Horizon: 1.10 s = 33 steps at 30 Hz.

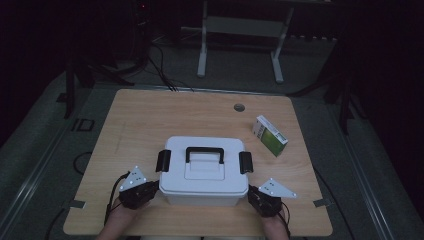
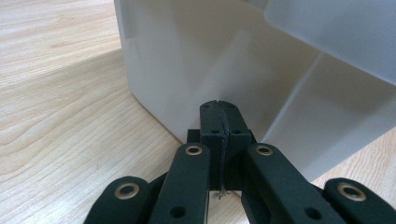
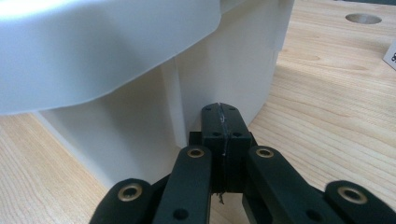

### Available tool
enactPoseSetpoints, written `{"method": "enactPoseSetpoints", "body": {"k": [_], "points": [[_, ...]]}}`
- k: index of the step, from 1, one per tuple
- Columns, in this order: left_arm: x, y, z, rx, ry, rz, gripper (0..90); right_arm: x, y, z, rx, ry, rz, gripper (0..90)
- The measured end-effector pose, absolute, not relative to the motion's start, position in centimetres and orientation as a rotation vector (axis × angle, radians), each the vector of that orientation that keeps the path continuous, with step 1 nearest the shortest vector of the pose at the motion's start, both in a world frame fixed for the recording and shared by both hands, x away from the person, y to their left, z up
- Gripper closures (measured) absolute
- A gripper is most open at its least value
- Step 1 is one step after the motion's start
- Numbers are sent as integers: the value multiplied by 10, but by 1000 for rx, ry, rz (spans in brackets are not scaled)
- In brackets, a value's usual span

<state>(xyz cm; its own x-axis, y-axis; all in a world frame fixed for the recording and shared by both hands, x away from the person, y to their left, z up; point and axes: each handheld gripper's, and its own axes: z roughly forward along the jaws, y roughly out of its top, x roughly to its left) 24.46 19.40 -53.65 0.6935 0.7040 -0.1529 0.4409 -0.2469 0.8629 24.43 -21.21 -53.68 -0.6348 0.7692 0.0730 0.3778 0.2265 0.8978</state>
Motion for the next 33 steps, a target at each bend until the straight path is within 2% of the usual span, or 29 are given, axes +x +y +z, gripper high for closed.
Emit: {"method": "enactPoseSetpoints", "body": {"k": [14,21,23,25,27,28,29,30,33], "points": [[244,195,-538,1872,902,332,893,243,-213,-537,1067,2123,1396,900],[248,201,-541,1844,932,339,720,250,-222,-531,1036,2102,1418,846],[248,203,-541,1839,940,347,695,253,-229,-527,1043,2076,1423,837],[249,205,-542,1842,956,355,617,256,-235,-527,1062,2057,1419,817],[249,208,-542,1840,976,348,541,257,-239,-529,1089,2055,1418,751],[249,208,-542,1840,976,348,512,257,-239,-529,1089,2055,1418,751],[249,211,-540,1835,977,351,512,258,-241,-531,1100,2053,1408,688],[249,212,-539,1834,975,354,505,259,-243,-535,1109,2068,1410,501],[249,218,-536,1839,976,368,449,262,-249,-541,1098,2086,1394,331]]}}
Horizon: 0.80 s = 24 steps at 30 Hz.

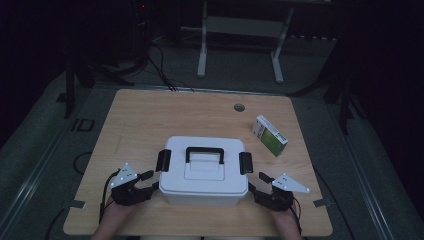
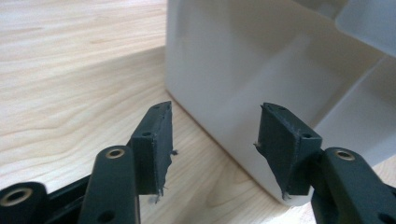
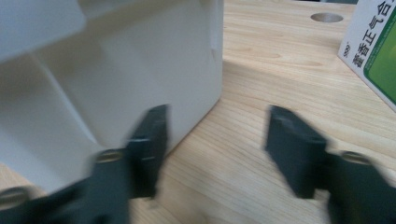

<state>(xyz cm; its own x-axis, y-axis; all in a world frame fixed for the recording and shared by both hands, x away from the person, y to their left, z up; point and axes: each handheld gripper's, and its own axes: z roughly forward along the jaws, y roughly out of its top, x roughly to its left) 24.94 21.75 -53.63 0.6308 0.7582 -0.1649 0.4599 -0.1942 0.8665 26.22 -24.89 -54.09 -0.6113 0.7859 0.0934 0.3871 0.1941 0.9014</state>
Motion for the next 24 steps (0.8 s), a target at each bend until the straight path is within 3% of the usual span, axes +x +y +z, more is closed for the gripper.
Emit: {"method": "enactPoseSetpoints", "body": {"k": [6,12,24], "points": [[252,239,-536,1797,1013,315,342,268,-269,-544,1127,2077,1425,144],[251,252,-533,1852,970,276,276,273,-289,-549,1138,2060,1405,139],[251,277,-515,2093,922,165,278,274,-300,-551,1128,2059,1400,139]]}}
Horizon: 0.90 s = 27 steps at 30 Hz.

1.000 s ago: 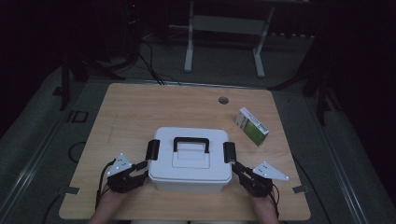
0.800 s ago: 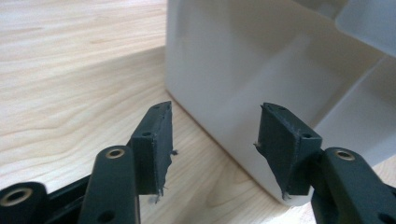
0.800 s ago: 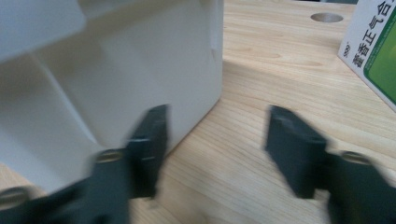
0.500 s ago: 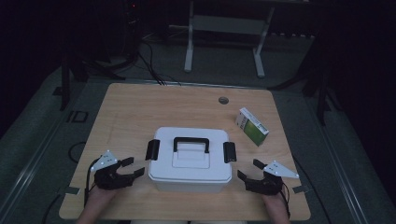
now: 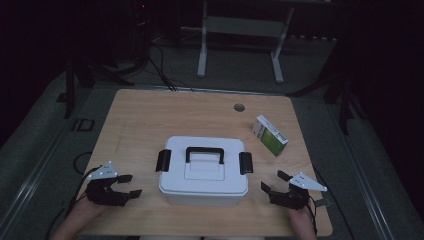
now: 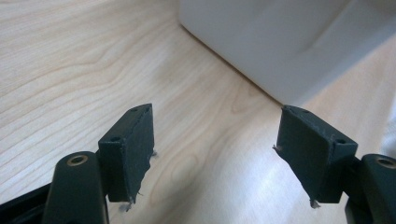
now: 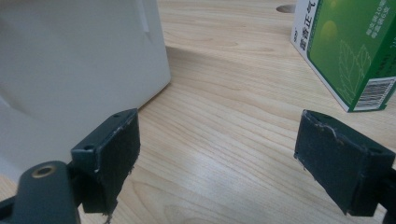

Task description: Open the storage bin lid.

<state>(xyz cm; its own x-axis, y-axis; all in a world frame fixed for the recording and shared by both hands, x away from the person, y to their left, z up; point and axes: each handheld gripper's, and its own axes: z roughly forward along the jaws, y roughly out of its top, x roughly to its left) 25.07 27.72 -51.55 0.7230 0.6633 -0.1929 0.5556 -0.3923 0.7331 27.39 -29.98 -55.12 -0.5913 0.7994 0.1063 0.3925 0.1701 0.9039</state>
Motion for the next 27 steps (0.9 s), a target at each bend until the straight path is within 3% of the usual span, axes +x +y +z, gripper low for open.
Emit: {"method": "enactPoseSetpoints", "body": {"k": [4,18,27], "points": [[252,280,-506,2117,917,161,278,273,-299,-551,1125,2067,1404,139],[261,274,-494,2477,880,95,278,273,-299,-553,1121,2094,1392,139],[267,272,-493,2571,928,-20,277,273,-298,-553,1123,2094,1380,139]]}}
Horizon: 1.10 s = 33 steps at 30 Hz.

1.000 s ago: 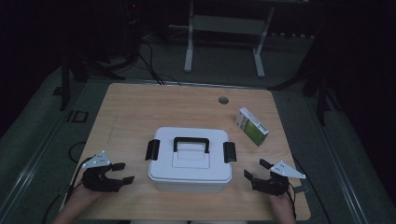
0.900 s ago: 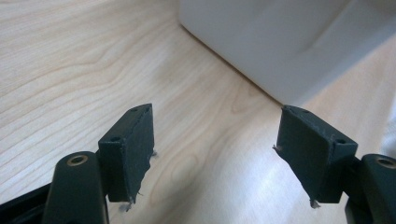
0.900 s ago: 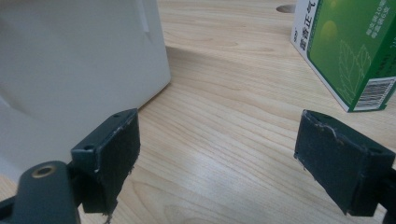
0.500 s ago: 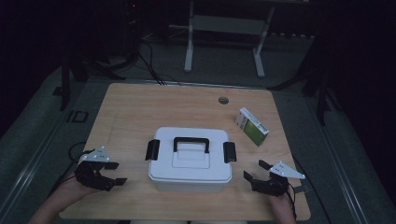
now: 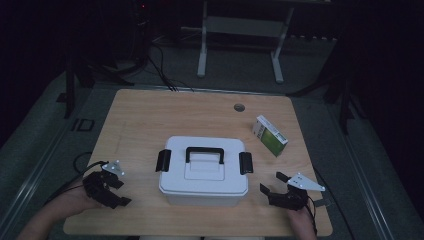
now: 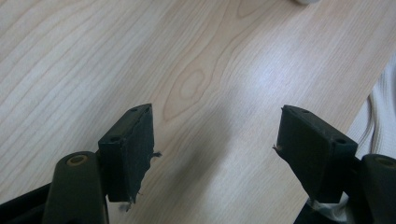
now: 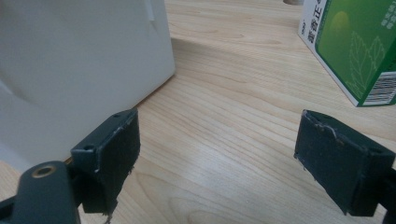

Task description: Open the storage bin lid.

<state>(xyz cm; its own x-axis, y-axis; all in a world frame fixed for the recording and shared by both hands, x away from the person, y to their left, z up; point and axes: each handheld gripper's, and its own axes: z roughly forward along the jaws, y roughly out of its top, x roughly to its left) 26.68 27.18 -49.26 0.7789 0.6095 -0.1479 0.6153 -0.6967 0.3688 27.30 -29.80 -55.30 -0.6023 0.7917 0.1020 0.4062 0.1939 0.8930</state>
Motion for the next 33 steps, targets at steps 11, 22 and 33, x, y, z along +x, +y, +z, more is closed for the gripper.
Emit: {"method": "enactPoseSetpoints", "body": {"k": [11,22,33], "points": [[270,261,-479,2745,902,-80,277,273,-297,-554,1118,2104,1372,139],[278,247,-448,2877,836,-56,276,273,-298,-554,1119,2100,1377,139],[278,239,-413,2850,740,-88,277,273,-298,-554,1121,2102,1376,139]]}}
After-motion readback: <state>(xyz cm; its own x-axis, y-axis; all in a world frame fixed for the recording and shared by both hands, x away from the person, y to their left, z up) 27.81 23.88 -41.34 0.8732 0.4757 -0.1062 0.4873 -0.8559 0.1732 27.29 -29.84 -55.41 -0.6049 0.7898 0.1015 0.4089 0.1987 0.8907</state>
